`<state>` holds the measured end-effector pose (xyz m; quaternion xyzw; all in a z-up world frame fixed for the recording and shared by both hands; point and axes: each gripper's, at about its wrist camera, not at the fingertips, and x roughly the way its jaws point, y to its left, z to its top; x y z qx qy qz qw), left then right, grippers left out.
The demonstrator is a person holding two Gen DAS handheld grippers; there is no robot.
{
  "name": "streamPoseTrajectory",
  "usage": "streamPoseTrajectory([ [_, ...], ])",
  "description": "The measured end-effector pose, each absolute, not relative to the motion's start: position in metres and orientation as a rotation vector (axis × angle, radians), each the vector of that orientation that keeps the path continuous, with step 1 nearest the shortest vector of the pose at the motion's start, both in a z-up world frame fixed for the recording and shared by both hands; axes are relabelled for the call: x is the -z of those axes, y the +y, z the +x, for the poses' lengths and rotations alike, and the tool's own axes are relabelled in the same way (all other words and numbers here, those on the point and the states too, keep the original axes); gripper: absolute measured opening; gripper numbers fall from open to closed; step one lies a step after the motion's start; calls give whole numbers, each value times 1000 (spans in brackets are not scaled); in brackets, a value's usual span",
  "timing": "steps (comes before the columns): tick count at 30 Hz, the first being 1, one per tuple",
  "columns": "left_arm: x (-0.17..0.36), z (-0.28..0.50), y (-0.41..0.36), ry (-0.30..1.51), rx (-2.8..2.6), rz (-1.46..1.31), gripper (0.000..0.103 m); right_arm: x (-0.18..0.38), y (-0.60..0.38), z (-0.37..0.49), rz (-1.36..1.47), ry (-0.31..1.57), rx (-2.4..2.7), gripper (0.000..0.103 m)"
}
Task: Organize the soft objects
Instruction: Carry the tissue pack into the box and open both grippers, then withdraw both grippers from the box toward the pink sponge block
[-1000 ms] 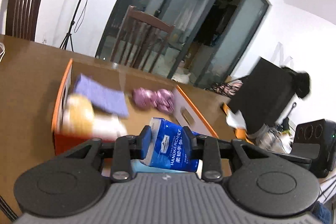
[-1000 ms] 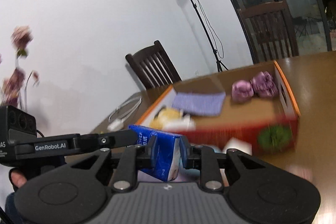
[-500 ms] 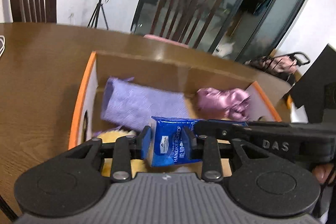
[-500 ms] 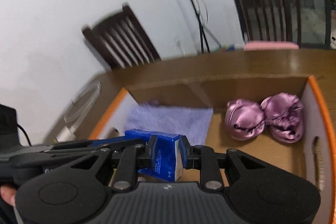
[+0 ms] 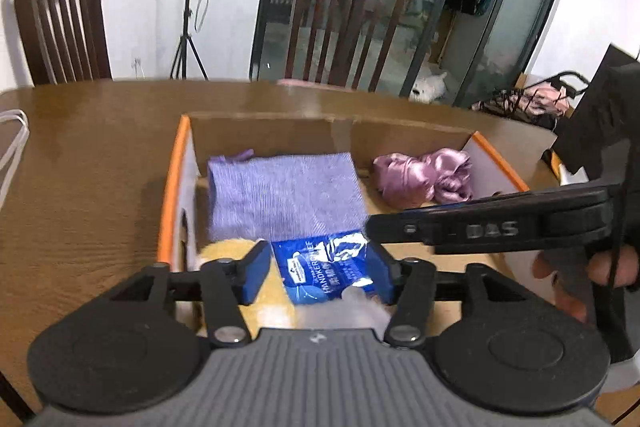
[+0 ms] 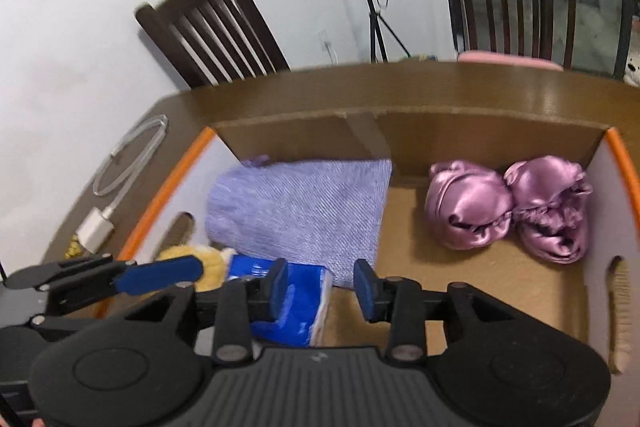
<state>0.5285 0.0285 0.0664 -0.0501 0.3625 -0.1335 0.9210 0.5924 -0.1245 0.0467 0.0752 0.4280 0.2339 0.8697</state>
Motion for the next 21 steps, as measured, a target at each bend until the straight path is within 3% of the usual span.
streamPoseTrajectory([
  [3, -94, 506, 33, 698, 264, -87, 56, -74, -140, 568, 136, 839, -480, 41],
  [12, -163, 415, 39, 540, 253, -19, 73, -163, -203, 476, 60, 653, -421, 54],
  [21, -188, 342, 34, 435, 230, -5, 87, -209, -241, 397, 67, 504, -411, 69],
])
